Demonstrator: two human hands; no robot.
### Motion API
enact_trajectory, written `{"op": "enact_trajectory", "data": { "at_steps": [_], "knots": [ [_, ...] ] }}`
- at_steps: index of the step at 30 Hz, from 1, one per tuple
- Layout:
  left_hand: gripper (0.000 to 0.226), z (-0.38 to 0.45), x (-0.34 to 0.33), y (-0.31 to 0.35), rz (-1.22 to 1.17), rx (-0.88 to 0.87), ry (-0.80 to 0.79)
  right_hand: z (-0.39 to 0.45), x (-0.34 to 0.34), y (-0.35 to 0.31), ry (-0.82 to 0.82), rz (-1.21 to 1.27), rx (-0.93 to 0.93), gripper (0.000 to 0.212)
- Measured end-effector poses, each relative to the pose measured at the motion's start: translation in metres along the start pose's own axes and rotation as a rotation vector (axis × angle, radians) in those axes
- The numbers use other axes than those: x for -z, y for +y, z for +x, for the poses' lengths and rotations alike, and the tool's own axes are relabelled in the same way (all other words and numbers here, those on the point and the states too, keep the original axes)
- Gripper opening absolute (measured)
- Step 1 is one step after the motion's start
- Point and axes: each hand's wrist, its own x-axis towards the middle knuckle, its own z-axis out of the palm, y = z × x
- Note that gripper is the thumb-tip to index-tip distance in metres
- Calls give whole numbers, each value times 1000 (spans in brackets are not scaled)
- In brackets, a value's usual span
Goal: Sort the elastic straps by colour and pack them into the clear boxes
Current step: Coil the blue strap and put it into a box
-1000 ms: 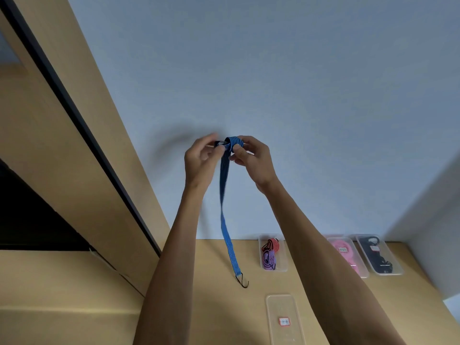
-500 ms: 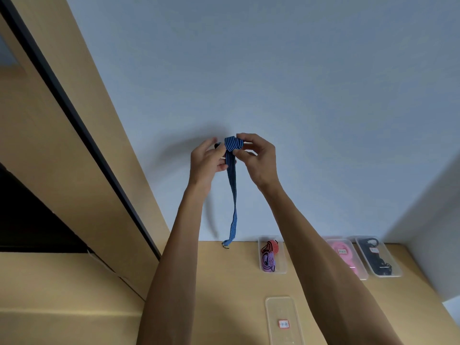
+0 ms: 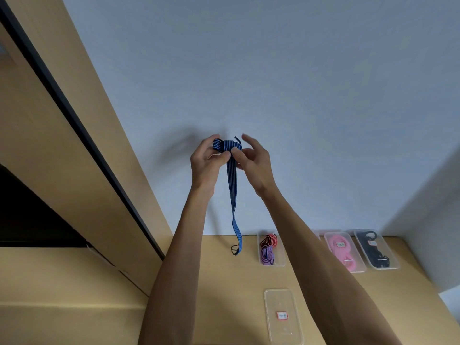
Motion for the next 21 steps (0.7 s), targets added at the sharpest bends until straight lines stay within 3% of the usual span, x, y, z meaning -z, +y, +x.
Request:
{"op": "enact_trajectory", "data": {
  "at_steps": [5, 8, 11, 16, 21],
  "knots": [
    [50, -3, 3, -8, 55, 7, -13, -3, 1, 1, -10, -53, 53, 20],
    [30, -5, 3, -12, 218, 61, -43, -2, 4, 3, -5, -67, 69, 20],
    [13, -8, 0, -11, 231, 132, -73, -1, 4, 3, 16, -97, 97, 28],
    [36, -6, -2, -8, 151, 233, 7, -5, 4, 6, 42, -157, 159, 33],
    [9, -6, -2, -10, 26, 193, 28, -8, 3, 7, -44, 7, -34, 39]
  ]
}}
